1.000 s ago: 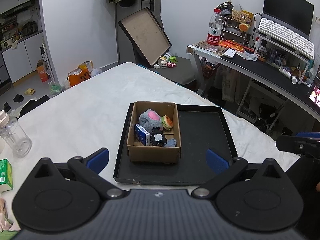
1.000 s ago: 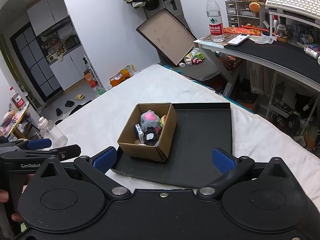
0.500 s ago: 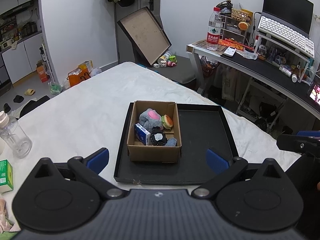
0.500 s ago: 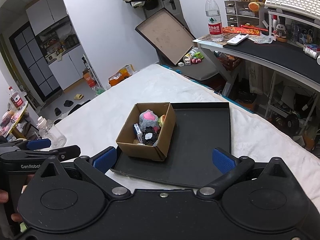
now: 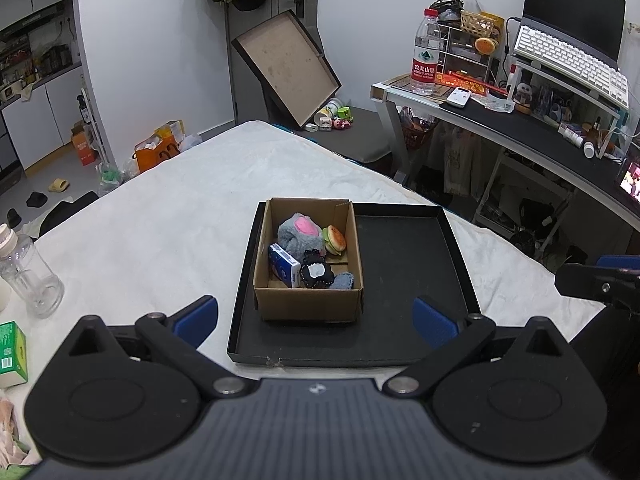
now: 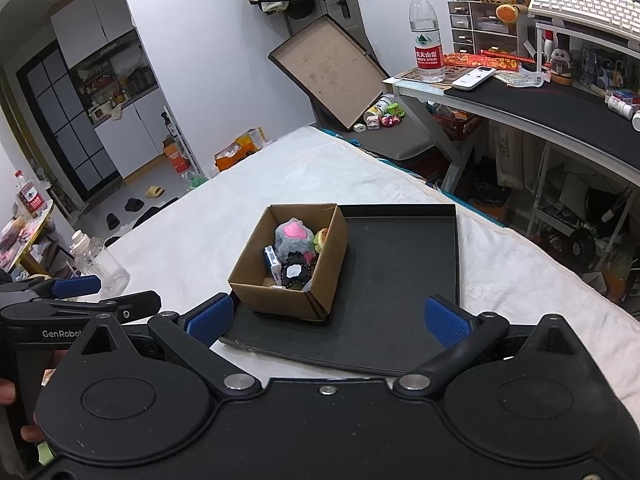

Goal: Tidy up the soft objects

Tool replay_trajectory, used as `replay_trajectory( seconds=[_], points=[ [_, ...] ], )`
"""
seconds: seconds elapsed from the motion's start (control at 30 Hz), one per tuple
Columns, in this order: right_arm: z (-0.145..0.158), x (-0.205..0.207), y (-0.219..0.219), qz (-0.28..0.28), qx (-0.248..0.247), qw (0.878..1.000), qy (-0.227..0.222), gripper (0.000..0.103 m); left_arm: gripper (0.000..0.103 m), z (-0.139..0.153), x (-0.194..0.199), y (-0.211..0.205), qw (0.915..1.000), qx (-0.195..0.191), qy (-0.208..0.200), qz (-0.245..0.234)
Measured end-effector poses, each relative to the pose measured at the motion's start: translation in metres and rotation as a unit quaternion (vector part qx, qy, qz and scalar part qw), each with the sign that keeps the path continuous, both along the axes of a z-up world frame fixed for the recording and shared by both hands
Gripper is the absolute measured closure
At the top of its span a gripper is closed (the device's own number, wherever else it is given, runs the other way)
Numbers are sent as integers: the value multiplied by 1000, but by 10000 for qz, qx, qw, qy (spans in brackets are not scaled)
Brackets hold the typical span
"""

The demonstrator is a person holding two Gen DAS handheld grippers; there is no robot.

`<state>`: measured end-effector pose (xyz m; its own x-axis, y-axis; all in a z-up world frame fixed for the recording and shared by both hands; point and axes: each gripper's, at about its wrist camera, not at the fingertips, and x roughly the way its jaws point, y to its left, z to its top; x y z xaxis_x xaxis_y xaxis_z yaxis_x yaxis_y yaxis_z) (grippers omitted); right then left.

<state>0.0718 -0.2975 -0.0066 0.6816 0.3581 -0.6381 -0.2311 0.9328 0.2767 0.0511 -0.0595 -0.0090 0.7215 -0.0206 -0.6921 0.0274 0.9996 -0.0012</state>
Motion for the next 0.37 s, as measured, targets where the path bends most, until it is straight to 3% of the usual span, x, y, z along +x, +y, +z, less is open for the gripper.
replay_trajectory(
  seconds=[0.37],
  points=[
    [-1, 1, -2, -63, -85, 9999, -12, 0, 0, 3, 1, -7, 9998, 69, -152, -64]
  ],
)
